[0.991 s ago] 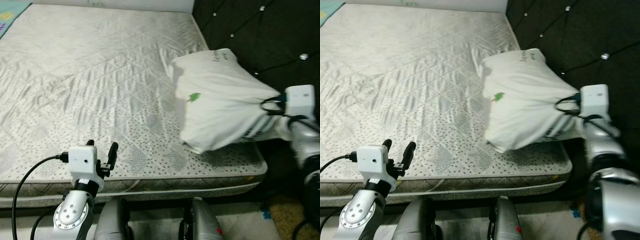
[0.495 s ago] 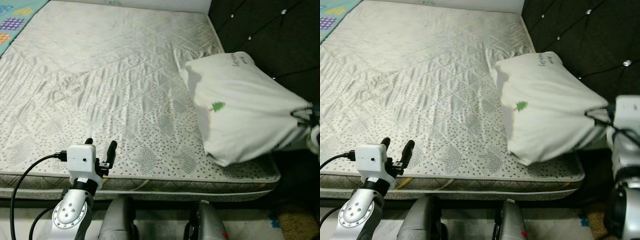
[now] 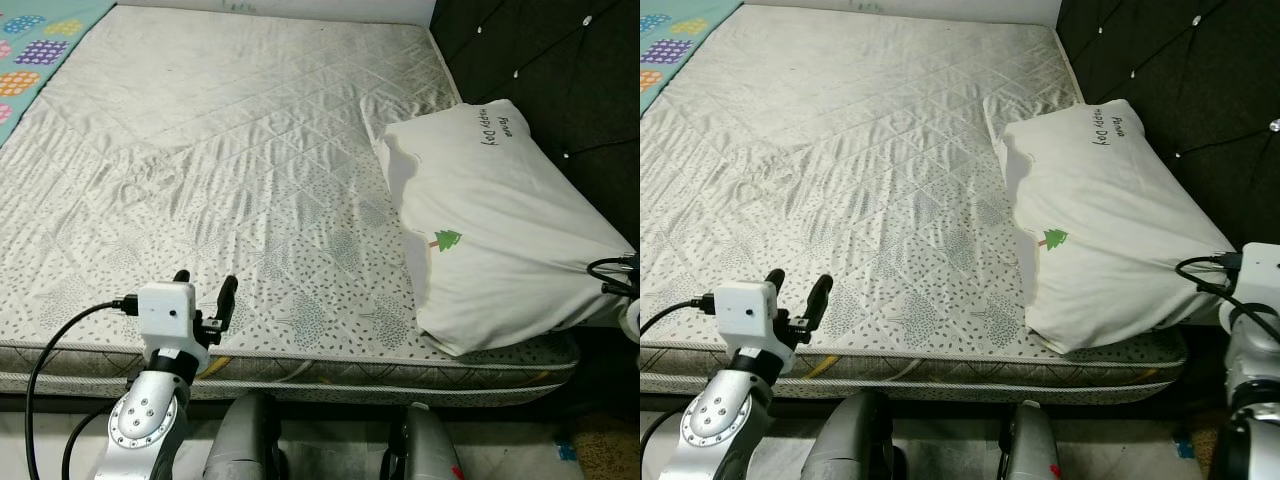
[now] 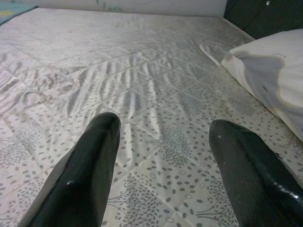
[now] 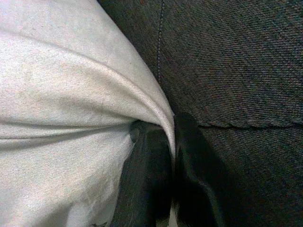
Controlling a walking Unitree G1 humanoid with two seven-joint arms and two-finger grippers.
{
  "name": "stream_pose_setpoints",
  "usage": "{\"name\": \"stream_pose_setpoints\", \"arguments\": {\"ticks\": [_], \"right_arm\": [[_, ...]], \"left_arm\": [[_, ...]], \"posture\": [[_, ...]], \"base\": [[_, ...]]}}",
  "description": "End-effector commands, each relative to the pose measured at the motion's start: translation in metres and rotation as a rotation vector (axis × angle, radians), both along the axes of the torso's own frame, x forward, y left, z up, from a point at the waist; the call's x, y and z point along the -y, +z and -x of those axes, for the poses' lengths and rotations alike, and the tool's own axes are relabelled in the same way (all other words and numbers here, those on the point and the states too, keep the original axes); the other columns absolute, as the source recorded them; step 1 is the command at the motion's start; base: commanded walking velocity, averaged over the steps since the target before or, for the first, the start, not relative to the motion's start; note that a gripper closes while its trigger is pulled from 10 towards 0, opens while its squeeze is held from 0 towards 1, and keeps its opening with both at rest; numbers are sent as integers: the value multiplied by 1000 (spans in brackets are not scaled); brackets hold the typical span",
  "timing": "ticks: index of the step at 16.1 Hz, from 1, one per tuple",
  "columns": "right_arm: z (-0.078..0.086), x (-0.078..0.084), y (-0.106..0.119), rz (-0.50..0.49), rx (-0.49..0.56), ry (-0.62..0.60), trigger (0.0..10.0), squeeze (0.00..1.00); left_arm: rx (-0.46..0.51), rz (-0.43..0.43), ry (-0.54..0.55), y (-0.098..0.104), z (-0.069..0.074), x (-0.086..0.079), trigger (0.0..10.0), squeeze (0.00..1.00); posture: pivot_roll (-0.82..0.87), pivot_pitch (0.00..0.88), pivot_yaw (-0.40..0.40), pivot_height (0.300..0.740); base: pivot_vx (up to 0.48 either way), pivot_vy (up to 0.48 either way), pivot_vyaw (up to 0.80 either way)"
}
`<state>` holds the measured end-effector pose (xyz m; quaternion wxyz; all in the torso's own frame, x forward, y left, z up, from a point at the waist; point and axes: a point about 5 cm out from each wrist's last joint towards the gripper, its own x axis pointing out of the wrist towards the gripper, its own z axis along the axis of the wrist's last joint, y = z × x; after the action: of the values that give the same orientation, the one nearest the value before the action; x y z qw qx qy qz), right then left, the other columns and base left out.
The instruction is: Clean up the room
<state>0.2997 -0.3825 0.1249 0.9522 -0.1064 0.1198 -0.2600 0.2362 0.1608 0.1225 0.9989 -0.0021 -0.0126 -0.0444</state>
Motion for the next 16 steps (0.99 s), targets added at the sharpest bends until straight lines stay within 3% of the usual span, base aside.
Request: {"name": "stream_pose_setpoints", "arguments": {"ticks": [1,3,4,5,7,9,10,16], "right_arm": [[4,11,13,27,82,-66,0,0],[-4,-4,4,16,47,-26,0,0],[-11,-16,-1,9,30,10,7451,0],[-15,-24,-3,2,32,35,10000,0],[-28,-52,-11,3,18,100,10000,0],[-32,-62,-15,-26,21,115,10000,0],[-36,-72,-16,-50,31,154,10000,1000],[-49,-84,-2,10,61,180,10000,1000]], "left_arm": [[-19,4,-13,-4,1,2,10000,0],[-22,6,-12,-6,3,4,10000,0],[-24,8,-13,-6,3,5,10000,0],[-23,9,-13,-6,2,5,10000,0],[-22,12,-7,-6,3,6,10000,0],[-22,13,-6,-6,4,6,10000,0],[-22,14,-5,-6,5,6,10000,0],[-18,18,1,-5,4,6,10000,0]], "posture": [[70,133,-34,626],[69,132,-36,626],[68,133,-43,626],[69,133,-45,626],[74,134,-53,626],[76,136,-57,626],[80,137,-59,626],[82,137,-59,626]], "base": [[0,0,0],[0,0,0],[0,0,0],[0,0,0],[0,0,0],[0,0,0],[0,0,0],[0,0,0]]}}
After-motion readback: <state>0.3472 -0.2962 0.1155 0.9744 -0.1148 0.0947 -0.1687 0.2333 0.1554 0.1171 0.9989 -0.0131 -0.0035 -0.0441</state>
